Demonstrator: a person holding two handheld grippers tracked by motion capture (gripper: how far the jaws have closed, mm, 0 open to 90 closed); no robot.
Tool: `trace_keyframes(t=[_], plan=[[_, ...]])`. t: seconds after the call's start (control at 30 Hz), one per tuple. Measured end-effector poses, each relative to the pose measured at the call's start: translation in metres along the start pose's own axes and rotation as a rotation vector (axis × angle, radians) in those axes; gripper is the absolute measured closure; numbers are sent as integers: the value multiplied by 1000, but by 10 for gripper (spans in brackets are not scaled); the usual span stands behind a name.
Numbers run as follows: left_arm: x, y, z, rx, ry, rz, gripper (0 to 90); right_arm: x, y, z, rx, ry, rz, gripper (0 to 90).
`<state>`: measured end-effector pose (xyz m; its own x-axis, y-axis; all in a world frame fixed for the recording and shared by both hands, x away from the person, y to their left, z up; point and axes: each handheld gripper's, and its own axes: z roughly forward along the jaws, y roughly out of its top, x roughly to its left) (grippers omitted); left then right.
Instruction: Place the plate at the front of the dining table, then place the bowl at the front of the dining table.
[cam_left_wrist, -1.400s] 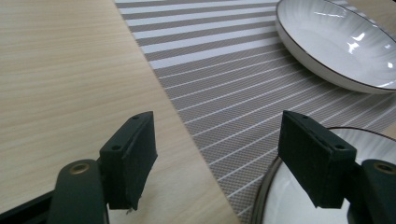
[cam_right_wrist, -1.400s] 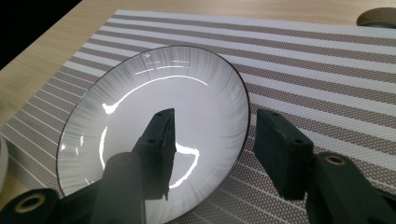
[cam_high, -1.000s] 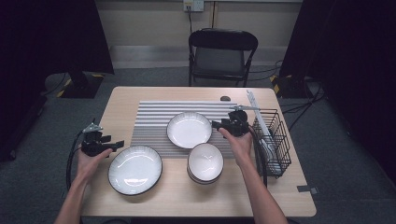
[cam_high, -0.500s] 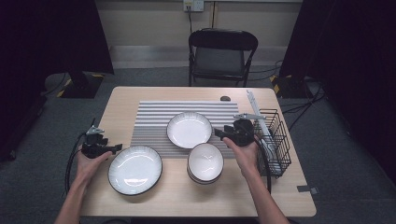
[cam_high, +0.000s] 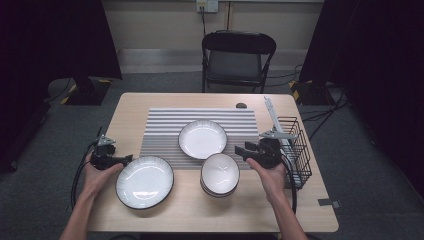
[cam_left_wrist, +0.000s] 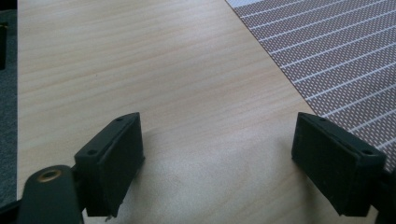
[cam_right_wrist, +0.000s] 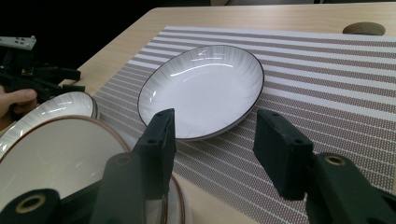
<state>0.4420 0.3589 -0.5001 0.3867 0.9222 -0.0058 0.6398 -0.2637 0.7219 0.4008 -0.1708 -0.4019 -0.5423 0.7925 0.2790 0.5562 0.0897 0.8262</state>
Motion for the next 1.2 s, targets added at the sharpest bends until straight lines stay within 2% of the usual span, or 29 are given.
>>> trace_keyframes(t=[0.13,0.37,0.53,0.73,0.87,0.93,1.13,1.2], plan=[[0,1,0,6,14,3,150,6,-2,-5,3,13,-24,466],[-1,-1,2,-16,4,-7,119,25,-8,-15,0,34,-71,443],[-2,-2,2,-15,17,-6,111,35,-12,-15,11,55,-95,439],[-2,-2,2,-18,7,-8,110,39,-16,-6,43,63,-118,465],[-2,-2,2,-18,8,-7,110,39,-17,3,63,66,-130,515],[-2,-2,2,-18,8,-7,110,39,-19,7,74,56,-139,520],[-1,-2,2,-21,6,-15,115,38,-17,15,80,67,-156,543],[-1,-2,2,-21,6,-15,115,39,-15,18,81,84,-158,554]])
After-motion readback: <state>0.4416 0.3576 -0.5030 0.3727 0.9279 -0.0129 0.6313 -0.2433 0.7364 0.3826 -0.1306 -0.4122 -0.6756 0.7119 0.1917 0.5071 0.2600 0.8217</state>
